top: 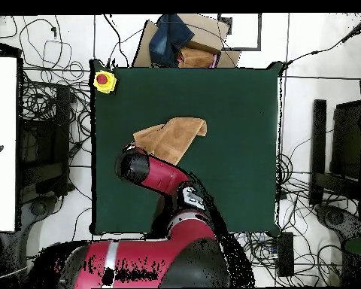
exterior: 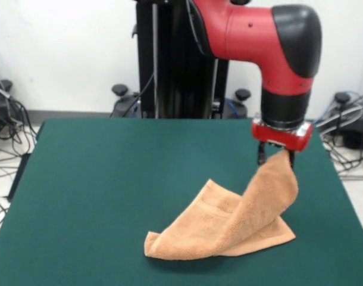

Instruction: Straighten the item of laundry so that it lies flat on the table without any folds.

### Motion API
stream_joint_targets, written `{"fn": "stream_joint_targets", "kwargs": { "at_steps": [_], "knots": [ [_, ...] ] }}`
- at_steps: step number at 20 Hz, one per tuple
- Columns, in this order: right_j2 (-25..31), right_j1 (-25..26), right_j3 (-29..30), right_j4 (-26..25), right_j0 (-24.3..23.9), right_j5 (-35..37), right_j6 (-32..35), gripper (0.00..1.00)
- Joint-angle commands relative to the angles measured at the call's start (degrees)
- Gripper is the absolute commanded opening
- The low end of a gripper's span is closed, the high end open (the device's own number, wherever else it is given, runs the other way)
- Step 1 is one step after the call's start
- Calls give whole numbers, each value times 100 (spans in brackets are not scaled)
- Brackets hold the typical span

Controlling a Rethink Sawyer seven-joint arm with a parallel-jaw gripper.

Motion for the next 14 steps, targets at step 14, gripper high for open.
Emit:
{"fn": "stream_joint_targets", "kwargs": {
  "at_steps": [14],
  "knots": [
    [2359, -206, 1033, -1551, -1480, -426, 615, 100]
  ]
}}
